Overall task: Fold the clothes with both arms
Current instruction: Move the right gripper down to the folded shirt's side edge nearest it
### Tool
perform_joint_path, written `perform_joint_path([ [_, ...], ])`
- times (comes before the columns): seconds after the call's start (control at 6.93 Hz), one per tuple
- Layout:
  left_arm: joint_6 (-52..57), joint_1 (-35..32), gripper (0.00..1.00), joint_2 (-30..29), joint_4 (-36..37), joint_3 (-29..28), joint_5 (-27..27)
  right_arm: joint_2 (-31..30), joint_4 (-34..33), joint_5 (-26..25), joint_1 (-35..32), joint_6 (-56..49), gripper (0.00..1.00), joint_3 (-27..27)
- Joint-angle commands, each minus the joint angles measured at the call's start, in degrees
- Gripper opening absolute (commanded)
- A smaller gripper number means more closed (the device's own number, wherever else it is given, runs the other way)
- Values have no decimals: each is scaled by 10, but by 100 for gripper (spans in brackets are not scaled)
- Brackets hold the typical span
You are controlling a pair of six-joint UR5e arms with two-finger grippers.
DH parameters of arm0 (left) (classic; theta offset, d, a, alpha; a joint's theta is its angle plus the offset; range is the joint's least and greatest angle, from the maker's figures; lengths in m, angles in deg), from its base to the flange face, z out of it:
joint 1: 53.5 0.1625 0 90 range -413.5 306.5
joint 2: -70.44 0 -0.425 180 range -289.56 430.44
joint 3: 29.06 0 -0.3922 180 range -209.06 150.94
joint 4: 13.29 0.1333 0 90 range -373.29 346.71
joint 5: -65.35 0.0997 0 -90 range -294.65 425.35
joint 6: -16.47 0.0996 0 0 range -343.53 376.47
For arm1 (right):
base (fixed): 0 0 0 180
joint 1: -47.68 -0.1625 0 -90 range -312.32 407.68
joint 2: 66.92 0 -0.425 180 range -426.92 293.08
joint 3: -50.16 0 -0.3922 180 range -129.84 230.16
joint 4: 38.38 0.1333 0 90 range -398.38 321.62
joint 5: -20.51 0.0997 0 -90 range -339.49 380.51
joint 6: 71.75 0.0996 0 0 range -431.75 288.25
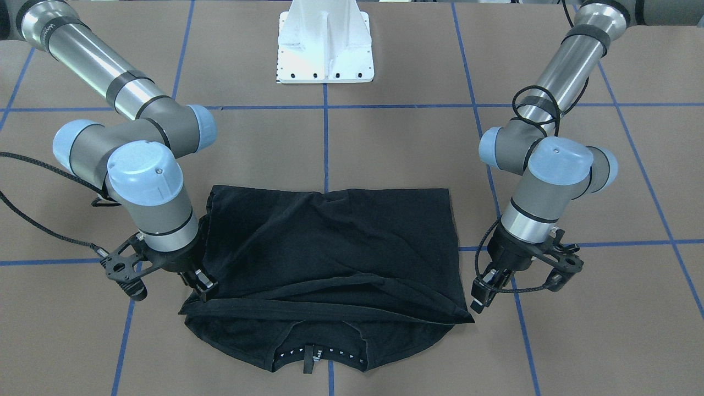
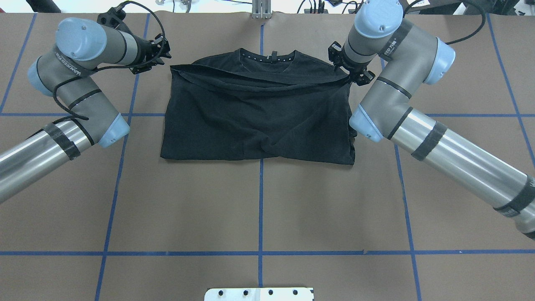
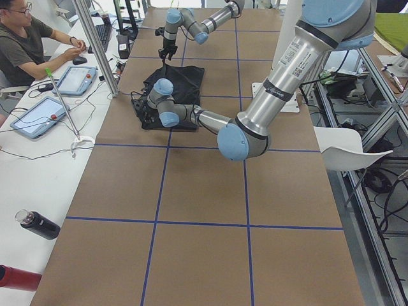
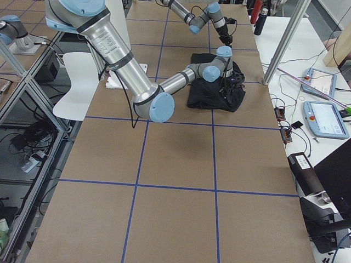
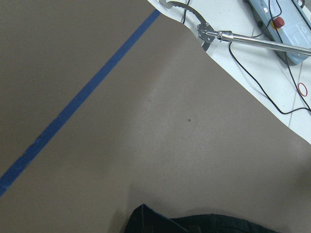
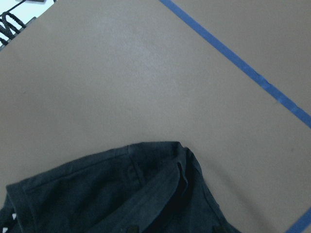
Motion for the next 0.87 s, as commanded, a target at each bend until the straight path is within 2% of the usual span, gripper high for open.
perform_joint_path([
  [0.0, 0, -5, 40, 18, 5, 50, -4, -76, 3, 6, 34, 48, 64, -117],
  [0.14, 0, -5, 40, 28, 5, 66, -4, -115, 3, 3, 57, 53, 65, -175],
  [0.29, 0, -6, 40, 32, 5, 70, -4, -154, 4, -1, 72, 53, 67, -207],
  [0.43, 0, -5, 40, 39, 5, 83, -3, -181, 5, -18, 96, 53, 69, -224],
  [0.72, 0, -5, 40, 44, 5, 89, 0, -186, 5, -47, 138, 81, 70, -223],
])
